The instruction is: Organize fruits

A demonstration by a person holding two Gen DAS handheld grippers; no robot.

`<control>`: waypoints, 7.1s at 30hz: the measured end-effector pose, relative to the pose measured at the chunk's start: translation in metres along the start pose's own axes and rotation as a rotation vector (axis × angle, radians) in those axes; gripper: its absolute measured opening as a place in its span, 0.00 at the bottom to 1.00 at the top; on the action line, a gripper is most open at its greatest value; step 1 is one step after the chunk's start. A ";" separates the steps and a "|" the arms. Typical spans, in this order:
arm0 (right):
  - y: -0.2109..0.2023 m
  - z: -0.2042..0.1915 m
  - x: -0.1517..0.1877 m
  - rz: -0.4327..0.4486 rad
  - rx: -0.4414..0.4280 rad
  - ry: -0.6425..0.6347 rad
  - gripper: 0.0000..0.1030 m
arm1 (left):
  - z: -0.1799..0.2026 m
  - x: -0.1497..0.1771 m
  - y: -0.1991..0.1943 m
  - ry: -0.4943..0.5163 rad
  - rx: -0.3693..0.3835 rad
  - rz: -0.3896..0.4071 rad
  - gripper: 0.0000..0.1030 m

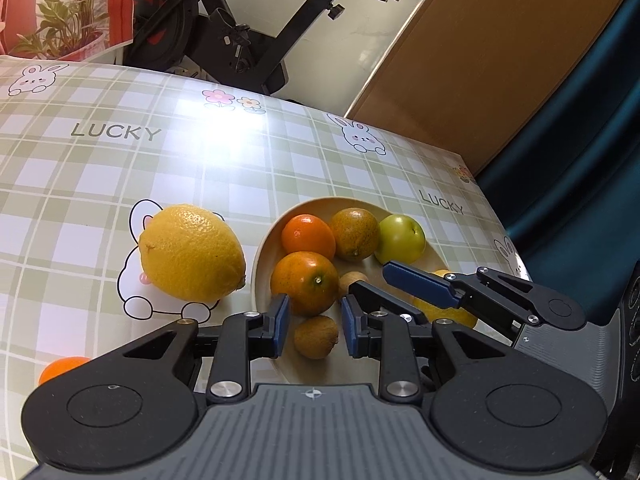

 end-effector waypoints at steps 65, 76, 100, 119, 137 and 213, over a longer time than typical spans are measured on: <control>-0.050 -0.159 0.007 -0.057 -0.349 0.084 0.46 | -0.082 0.043 -0.158 0.113 -0.073 0.033 0.44; -0.044 -0.168 0.013 -0.092 -0.391 0.066 0.49 | -0.075 0.059 -0.145 0.079 -0.028 -0.004 0.44; -0.037 -0.161 0.027 -0.161 -0.414 0.139 0.47 | -0.075 0.066 -0.143 0.064 -0.029 0.027 0.48; -0.042 -0.153 0.026 -0.136 -0.418 0.186 0.46 | -0.064 0.060 -0.141 0.092 -0.064 0.030 0.48; -0.068 -0.090 0.010 0.066 -0.311 0.410 0.46 | 0.010 0.024 -0.111 0.302 -0.073 0.034 0.49; -0.023 0.038 0.020 0.116 0.084 0.417 0.47 | 0.068 -0.036 0.000 0.391 -0.023 0.034 0.49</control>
Point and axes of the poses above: each gripper's, at about its wrist camera, not at the fingertips, and y roughly the way its jaws point, z to its right, x to its underside, the point moved 5 cm from there along y, roughly the way its jaws point, and after that the axes turned 13 degrees about z, right-handed, at the moved point
